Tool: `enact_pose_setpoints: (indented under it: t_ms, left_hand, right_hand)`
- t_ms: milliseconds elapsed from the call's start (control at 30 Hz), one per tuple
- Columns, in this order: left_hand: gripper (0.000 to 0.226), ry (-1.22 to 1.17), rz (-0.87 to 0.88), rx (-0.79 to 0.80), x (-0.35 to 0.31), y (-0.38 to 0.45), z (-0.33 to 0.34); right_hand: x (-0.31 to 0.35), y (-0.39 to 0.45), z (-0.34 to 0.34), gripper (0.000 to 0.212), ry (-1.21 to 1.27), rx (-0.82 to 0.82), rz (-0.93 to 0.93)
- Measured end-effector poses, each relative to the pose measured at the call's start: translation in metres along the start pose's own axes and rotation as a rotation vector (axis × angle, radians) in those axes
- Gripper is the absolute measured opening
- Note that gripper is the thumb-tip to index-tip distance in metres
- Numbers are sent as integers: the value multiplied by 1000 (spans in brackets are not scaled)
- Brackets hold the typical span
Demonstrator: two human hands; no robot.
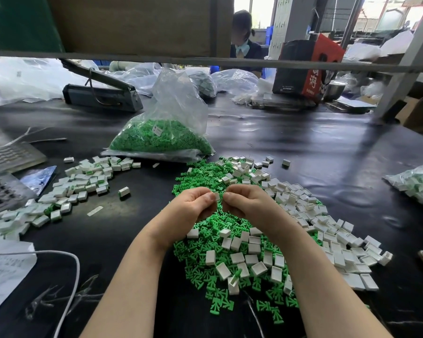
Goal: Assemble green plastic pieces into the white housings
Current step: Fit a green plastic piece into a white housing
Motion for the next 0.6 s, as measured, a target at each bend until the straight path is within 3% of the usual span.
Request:
enact_pose_setpoints:
  t_ms: [600]
  left_hand:
    - [24, 42, 3, 25, -1, -3, 1]
  right_hand:
    - [-2, -2, 5, 24, 24, 114, 58]
Point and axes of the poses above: each hand's wrist, its own y-axis towards the middle knuckle, its own z-axis out of the palm, x = y × z, the point moved 5 cm from there along y, towards the middle knuckle, and after that the axes turned 13 degrees about -z, right-handed, at the moved point
